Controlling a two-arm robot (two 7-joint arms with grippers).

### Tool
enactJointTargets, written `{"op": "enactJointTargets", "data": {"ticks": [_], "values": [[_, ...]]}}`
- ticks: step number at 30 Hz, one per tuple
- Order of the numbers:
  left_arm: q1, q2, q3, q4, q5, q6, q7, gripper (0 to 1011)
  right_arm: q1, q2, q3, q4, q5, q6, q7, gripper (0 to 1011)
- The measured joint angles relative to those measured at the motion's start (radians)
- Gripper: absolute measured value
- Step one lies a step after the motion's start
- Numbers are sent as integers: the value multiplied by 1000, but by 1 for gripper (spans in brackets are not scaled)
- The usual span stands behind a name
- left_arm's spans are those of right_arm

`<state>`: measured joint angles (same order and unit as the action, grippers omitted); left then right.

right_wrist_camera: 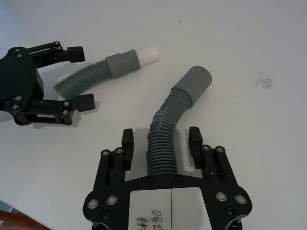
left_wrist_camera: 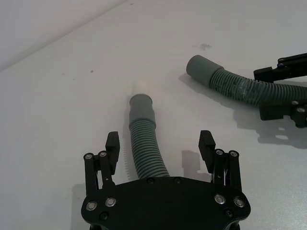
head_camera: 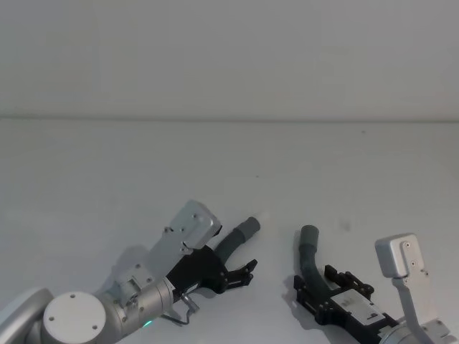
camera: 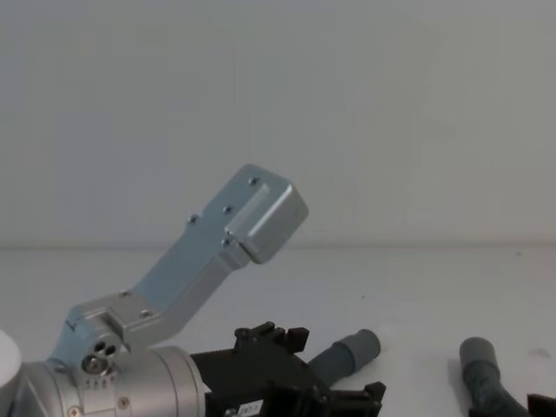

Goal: Use both hands to pick up one end of the pipe from the table, align the ends, and insert them.

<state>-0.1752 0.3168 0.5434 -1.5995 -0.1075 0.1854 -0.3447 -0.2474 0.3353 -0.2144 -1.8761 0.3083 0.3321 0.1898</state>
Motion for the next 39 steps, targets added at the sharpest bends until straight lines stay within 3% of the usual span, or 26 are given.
{"op": "enactJointTargets", "data": {"ticks": [11, 14, 25, 39], "values": [[-5, 6, 7, -1, 13, -10, -7, 1003, -1, -1, 1, 0, -1, -2, 0, 339], [-6, 7, 9, -1, 15, -12, -8, 1003, -1, -1, 1, 0, -2, -3, 0, 291], [-4, 6, 7, -3, 18, -10, -9, 1003, -1, -1, 1, 0, -2, -3, 0, 291], [19, -22, -19, -17, 18, 47, 35, 1003, -1, -1, 1, 0, -2, -3, 0, 290]]}}
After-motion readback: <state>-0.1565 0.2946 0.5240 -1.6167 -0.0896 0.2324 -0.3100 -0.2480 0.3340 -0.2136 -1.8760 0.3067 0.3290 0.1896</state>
